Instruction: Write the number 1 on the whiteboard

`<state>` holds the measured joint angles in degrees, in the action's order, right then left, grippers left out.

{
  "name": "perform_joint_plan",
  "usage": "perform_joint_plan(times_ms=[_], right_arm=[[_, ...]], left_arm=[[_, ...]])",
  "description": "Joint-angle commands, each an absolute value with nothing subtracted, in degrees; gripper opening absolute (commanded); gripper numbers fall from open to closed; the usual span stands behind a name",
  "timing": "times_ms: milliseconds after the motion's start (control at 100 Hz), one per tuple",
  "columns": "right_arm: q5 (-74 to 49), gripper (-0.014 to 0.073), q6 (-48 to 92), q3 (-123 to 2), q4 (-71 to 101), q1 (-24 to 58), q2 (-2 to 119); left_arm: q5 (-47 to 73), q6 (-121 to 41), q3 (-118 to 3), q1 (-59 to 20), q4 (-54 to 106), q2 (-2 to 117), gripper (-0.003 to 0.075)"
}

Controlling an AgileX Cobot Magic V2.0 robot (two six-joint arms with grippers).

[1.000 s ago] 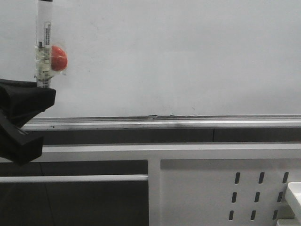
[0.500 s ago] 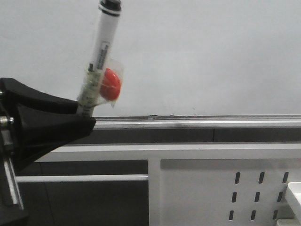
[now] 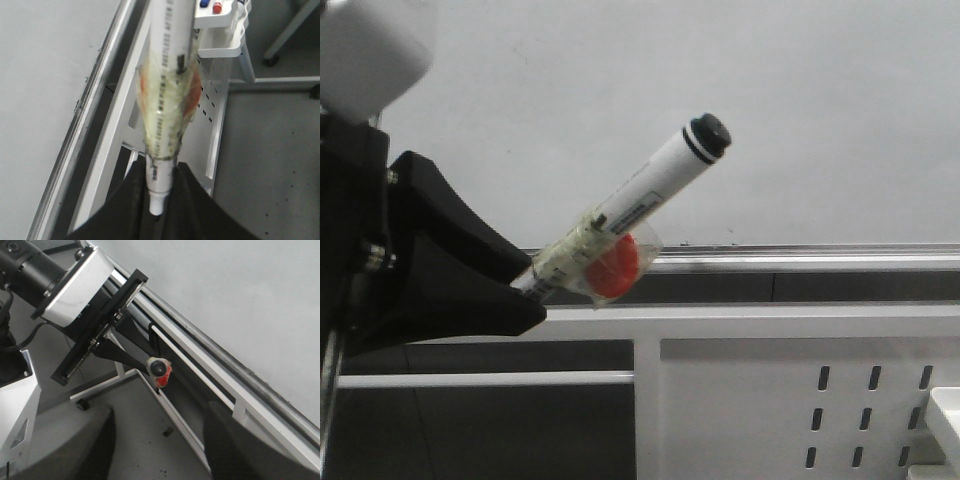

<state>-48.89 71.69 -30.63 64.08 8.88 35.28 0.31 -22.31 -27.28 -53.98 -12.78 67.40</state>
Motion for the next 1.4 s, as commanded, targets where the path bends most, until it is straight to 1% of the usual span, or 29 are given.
perform_joint_plan(times_ms=[0, 230, 450, 660, 1090, 1390], right_arm=[[-48.4, 0.0358, 73.9, -34.0, 66.0, 10.2, 39.5], [-48.5, 0.0358, 75.6, -37.5, 64.7, 14.5, 50.7], [-46.2, 0.0358, 76.9, -41.6, 62.7, 18.8, 56.8], [-44.5, 0.0358, 78.6, -43.0, 62.8, 21.1, 59.3], [-44.6, 0.0358, 83.2, -43.0, 67.4, 21.1, 61.1], [-45.1, 0.0358, 83.3, -43.0, 67.5, 21.1, 61.1]], left_arm=[[-0.8, -22.2, -30.1, -55.4, -14.4, 66.0, -0.002], [3.3, -22.2, -34.3, -56.5, -14.9, 66.0, -0.002], [9.7, -22.2, -37.4, -56.5, -15.7, 66.0, -0.002], [9.5, -22.2, -37.4, -56.5, -15.7, 66.0, -0.002], [7.5, -22.2, -37.4, -56.5, -15.7, 67.2, -0.002], [4.1, -22.2, -37.5, -56.5, -15.7, 67.8, -0.002]])
